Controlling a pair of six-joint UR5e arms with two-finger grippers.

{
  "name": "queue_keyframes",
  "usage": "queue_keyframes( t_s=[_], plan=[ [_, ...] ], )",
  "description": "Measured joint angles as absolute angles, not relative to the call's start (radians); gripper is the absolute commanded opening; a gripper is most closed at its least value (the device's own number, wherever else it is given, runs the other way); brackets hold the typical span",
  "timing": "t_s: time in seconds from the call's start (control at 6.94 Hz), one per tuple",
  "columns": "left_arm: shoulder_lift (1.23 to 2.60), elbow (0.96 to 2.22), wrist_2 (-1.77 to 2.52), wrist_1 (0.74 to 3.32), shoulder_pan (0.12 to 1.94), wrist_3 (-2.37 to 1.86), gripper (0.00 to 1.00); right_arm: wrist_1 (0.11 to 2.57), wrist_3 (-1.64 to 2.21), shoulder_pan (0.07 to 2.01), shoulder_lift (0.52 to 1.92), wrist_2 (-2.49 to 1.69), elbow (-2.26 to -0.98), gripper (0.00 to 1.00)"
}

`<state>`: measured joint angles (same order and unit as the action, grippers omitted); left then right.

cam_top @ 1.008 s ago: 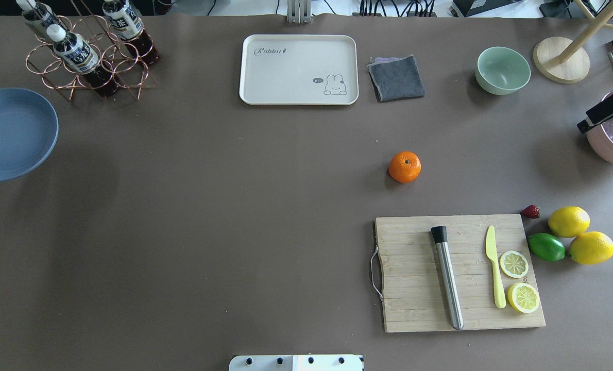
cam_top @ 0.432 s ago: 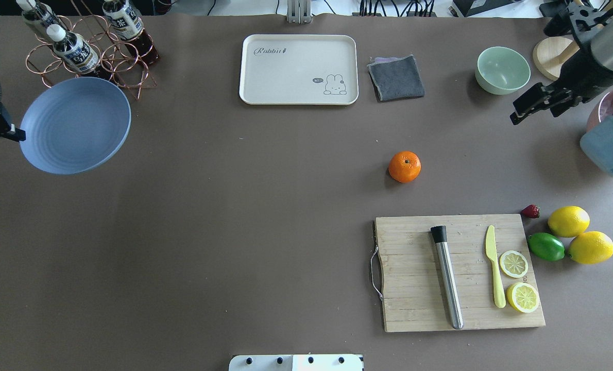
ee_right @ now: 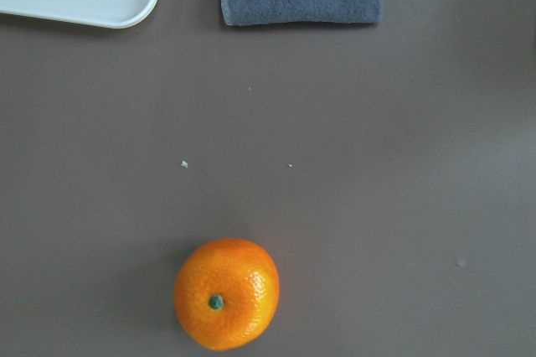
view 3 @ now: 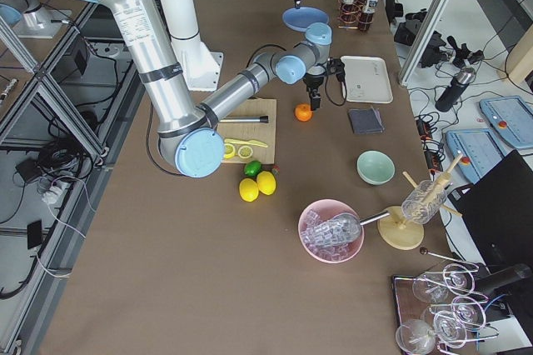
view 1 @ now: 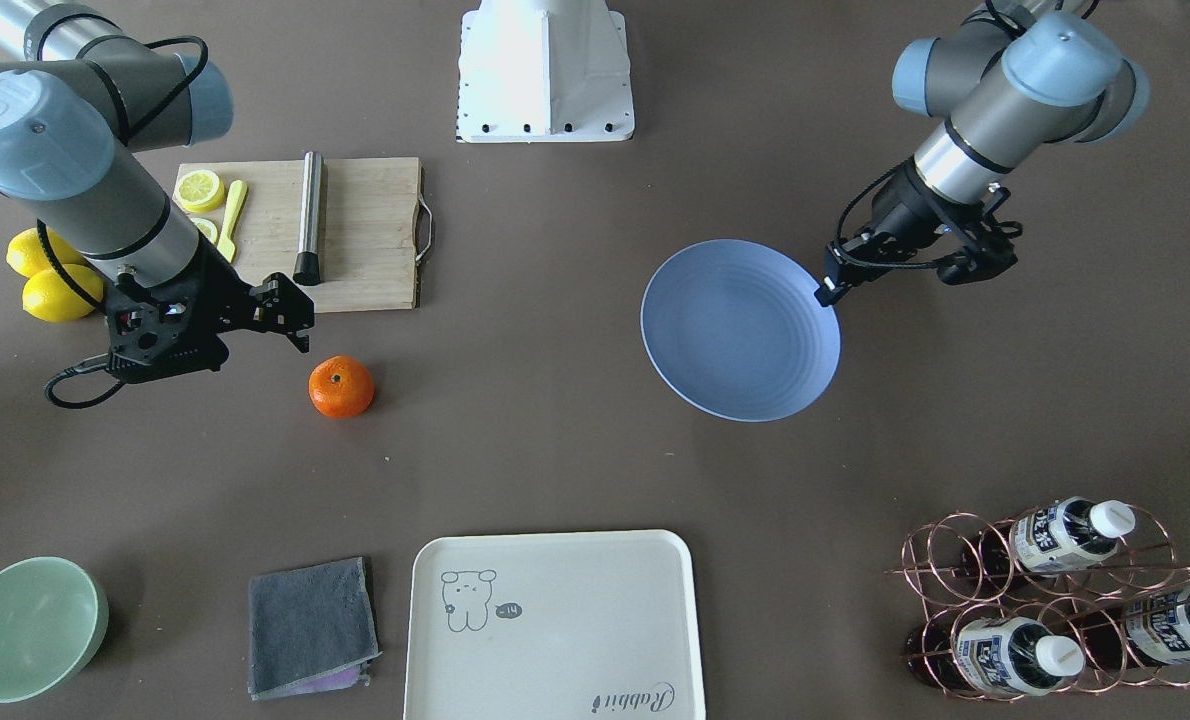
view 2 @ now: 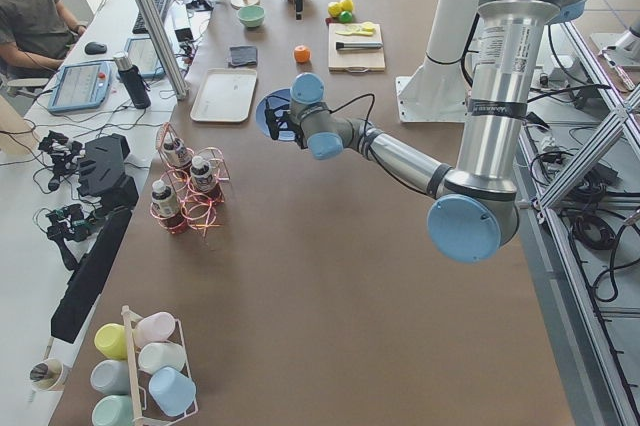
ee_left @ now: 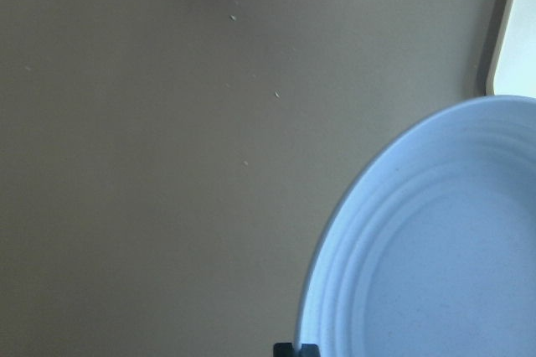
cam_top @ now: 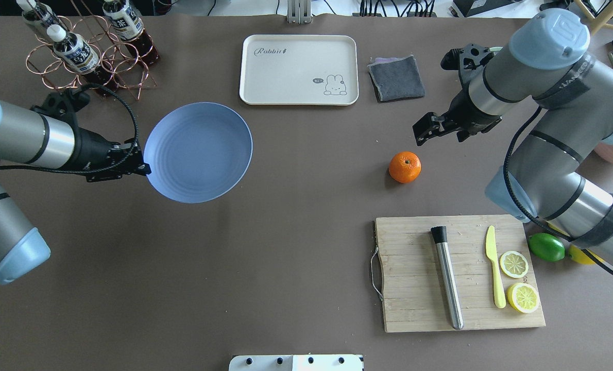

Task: Pick orange to plate
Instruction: 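Lift the blue plate with the left gripper while the right gripper reaches toward the orange, then carry the blue plate to center with left gripper while right gripper grasps the orange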

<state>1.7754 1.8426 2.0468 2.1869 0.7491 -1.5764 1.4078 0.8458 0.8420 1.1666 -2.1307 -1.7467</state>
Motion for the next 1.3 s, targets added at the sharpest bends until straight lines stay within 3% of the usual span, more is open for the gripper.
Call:
queue_keyframes(
  t_s=[0.58, 1.3],
  plan=[
    [1.934, 1.809, 1.761, 2.049, 0.466, -1.664, 0.00, 1.352, 0.945, 0.728, 1.160, -2.044, -1.667, 1.00],
    [2.001, 1.757, 1.702, 2.046, 0.377, -1.692, 0.00, 1.349, 0.981, 0.703, 1.118, -2.036, -1.590, 0.97]
  ],
)
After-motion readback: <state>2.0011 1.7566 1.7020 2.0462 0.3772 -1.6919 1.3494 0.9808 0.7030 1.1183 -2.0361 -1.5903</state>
